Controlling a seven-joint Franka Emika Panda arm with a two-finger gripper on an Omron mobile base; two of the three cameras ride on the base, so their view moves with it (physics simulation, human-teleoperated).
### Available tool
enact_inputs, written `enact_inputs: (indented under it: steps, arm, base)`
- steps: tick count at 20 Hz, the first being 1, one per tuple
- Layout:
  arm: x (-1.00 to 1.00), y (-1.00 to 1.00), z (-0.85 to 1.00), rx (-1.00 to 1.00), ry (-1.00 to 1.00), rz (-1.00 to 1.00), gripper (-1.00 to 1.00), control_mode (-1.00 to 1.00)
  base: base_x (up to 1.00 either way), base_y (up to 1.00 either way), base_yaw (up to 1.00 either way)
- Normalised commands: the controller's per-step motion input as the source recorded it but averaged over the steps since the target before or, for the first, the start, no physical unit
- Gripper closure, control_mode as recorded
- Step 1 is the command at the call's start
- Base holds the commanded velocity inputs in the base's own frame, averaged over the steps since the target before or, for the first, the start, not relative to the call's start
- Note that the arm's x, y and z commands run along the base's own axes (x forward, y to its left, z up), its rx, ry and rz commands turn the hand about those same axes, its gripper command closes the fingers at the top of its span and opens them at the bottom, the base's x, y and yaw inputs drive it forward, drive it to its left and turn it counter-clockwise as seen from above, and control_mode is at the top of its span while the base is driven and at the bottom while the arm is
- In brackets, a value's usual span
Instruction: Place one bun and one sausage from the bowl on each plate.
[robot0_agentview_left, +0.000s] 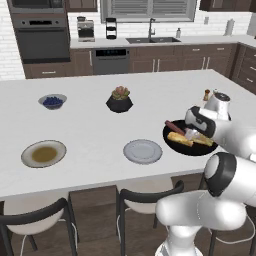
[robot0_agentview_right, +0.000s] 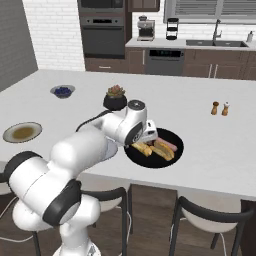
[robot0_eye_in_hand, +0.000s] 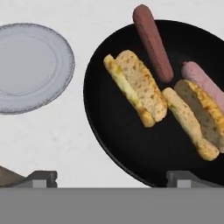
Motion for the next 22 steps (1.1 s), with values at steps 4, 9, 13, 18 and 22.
enact_inputs:
  steps: [4, 9, 13, 18, 22]
  arm:
    - [0.61, 0.00, -0.35, 0.00, 0.07, 0.09, -1.00, -1.00]
    - [0.30, 0.00, -0.50, -0.01, 0.02, 0.15, -1.00, -1.00]
    - [0.26, 0.00, -0.34, 0.00, 0.02, 0.16, -1.00, -1.00]
    - [0.41, 0.00, -0.25, 0.00, 0.01, 0.08, -1.00, -1.00]
    - [0.47, 0.00, -0.11, 0.00, 0.00, 0.01, -1.00, -1.00]
  base:
    - [0.00, 0.00, 0.00]
    - [0.00, 0.00, 0.00]
    - [0.00, 0.00, 0.00]
    - [0.00, 0.00, 0.00]
    - [0.00, 0.00, 0.00]
